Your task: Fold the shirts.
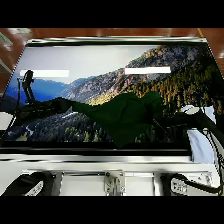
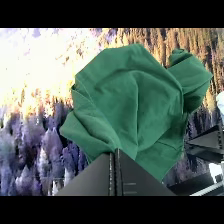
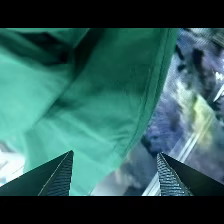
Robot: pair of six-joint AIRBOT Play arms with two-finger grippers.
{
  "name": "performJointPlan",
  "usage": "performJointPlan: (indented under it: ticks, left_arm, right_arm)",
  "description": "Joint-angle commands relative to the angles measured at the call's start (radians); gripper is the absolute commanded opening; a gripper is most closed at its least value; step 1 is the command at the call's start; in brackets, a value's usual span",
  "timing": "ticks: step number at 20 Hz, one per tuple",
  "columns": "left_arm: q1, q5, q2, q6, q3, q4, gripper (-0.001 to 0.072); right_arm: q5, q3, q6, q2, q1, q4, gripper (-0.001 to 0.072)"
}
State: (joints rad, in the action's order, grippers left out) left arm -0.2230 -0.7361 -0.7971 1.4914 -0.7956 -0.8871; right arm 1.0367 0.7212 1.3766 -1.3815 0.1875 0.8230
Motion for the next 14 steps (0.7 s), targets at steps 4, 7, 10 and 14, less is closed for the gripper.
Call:
performJointPlan:
  ticks: [4,7,10,14]
  left_arm:
    - [0.000,0.011,0.000,-0.018,-0.006,0.002,0.0031]
    - [0.000,0.027,0.000,-0.018,-0.006,0.001,0.0031]
    - [0.001,0.048,0.001,-0.060,-0.010,0.001,0.0031]
    - [0.103,-0.066,0.002,-0.130,-0.131,-0.042,0.0030]
  right_arm:
    - [-0.151,-0.024,0.095,-0.023,-0.087,-0.014,0.0635]
    - [-0.211,-0.024,0.139,-0.060,-0.173,-0.044,0.0288]
    - [-0.146,0.009,0.064,-0.034,-0.175,-0.058,0.0063]
    - [0.143,0.196,-0.055,0.209,-0.077,-0.063,0.0062]
